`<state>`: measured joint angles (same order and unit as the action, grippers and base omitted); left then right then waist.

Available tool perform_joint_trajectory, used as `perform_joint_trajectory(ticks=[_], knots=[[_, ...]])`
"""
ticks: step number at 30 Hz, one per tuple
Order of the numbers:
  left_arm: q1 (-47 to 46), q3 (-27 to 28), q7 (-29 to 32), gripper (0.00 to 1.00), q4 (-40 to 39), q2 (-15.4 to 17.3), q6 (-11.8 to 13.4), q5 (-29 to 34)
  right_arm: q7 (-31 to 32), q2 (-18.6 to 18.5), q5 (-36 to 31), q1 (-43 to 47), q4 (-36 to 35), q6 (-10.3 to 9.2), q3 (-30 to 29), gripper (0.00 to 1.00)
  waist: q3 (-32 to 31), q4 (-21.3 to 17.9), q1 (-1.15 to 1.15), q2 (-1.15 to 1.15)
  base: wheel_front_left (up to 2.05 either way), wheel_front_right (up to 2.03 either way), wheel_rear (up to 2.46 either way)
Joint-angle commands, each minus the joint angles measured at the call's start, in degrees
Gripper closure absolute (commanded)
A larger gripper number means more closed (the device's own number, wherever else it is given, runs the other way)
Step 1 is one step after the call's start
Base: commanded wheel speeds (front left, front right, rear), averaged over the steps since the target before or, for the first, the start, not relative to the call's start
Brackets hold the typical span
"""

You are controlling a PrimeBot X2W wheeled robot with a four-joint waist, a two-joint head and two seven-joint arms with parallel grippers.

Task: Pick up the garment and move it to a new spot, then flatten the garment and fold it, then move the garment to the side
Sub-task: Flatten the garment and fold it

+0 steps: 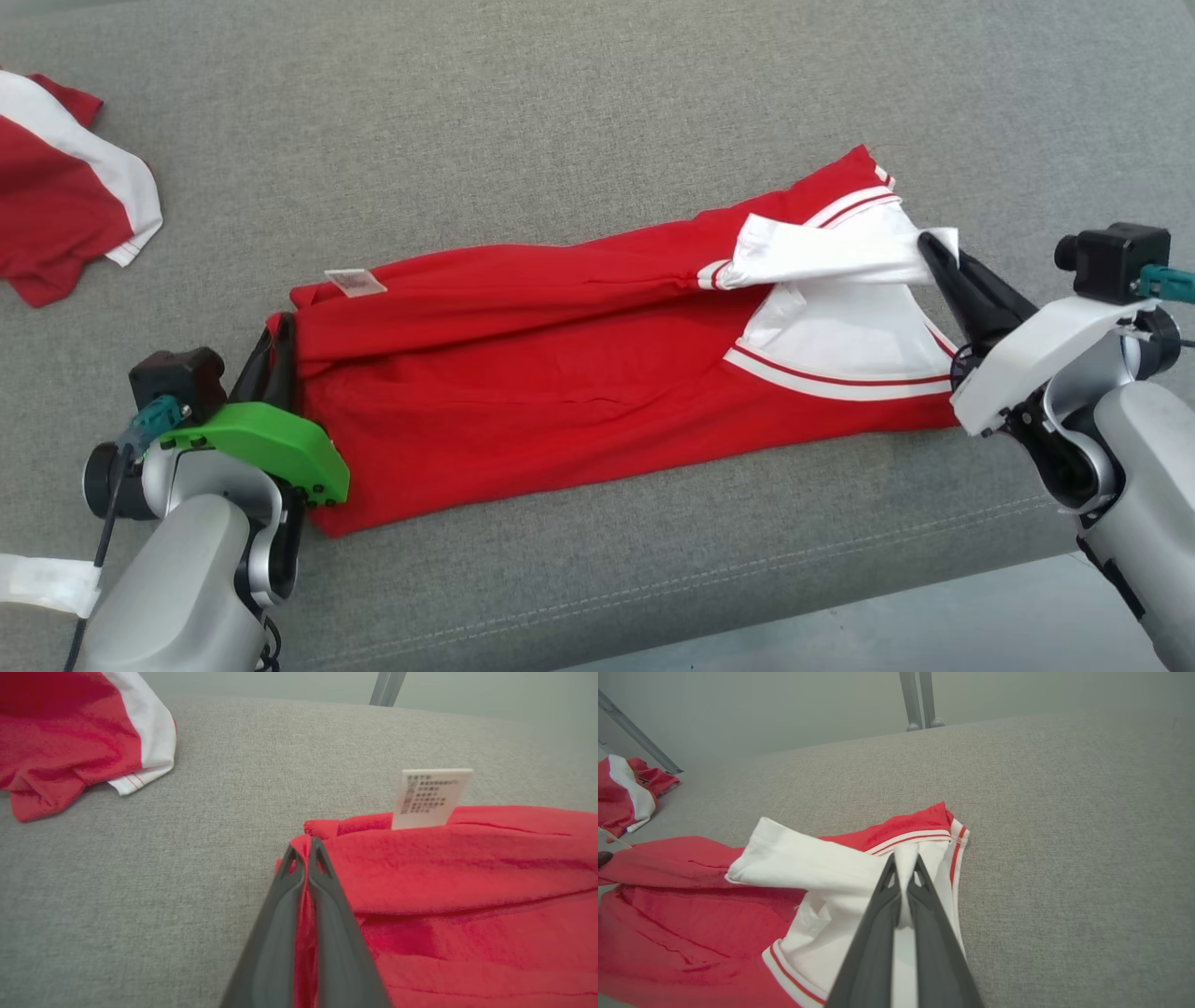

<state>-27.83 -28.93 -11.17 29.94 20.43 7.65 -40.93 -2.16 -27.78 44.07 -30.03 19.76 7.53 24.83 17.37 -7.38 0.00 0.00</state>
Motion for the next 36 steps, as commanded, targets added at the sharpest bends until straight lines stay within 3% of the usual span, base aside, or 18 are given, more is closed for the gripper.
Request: perform_joint_trajectory(ticks=[1,23,26,29,31,32,33,34,35,36], knots=[[1.4,0.2,-0.3,1.00,-0.1,0.4,0.4,-0.6,-0.2,0.5,-0.6,1.7,-0.3,-0.08,-0.3,1.00,-0.2,-0.1,0.00,0.00,0.00,0.00,0.00],[7.0,0.5,-2.9,1.00,0.5,0.0,0.0,-1.1,-4.7,4.1,-3.6,5.2,6.1,-0.08,1.1,0.98,-2.1,-0.6,0.00,0.00,0.00,0.00,0.00],[8.7,0.4,-3.2,1.00,-0.6,-0.4,0.3,-1.3,-6.1,4.3,-4.2,5.3,7.8,-0.08,2.0,0.83,-2.7,-0.6,0.00,0.00,0.00,0.00,0.00],[10.2,0.3,-3.3,1.00,-1.2,-0.7,0.6,-1.5,-7.4,4.6,-4.7,5.4,9.5,-0.08,2.9,0.54,-3.4,-0.5,0.00,0.00,0.00,0.00,0.00],[11.1,0.3,-3.4,1.00,-1.5,-1.0,0.9,-1.7,-8.1,4.7,-4.7,5.4,10.5,-0.08,3.4,0.13,-3.8,-0.6,0.00,0.00,0.00,0.00,0.00],[11.6,0.3,-3.5,1.00,-1.8,-1.1,0.9,-1.8,-8.5,4.6,-5.0,5.5,10.9,-0.08,3.4,0.00,-4.0,-0.6,0.00,0.00,0.00,0.00,0.00],[12.1,0.3,-3.5,0.80,-2.1,-1.2,1.0,-2.0,-9.0,4.6,-5.1,5.7,11.2,-0.08,3.4,0.00,-4.2,-0.6,0.00,0.00,0.00,0.00,0.00],[12.6,0.4,-3.5,0.52,-2.4,-1.3,1.1,-2.0,-9.4,4.6,-5.0,5.9,11.5,-0.08,3.6,0.00,-4.4,-0.6,0.00,0.00,0.00,0.00,0.00],[13.1,0.4,-3.6,0.00,-2.9,-1.3,1.2,-2.1,-9.7,4.5,-5.1,6.3,11.7,-0.08,3.6,0.00,-4.7,-0.7,0.00,0.00,0.00,0.00,0.00],[13.7,0.6,-3.6,0.00,-3.4,-1.3,1.4,-2.3,-10.1,4.4,-5.3,6.6,11.8,-0.08,3.6,0.00,-4.9,-0.7,0.00,0.00,0.00,0.00,0.00]])
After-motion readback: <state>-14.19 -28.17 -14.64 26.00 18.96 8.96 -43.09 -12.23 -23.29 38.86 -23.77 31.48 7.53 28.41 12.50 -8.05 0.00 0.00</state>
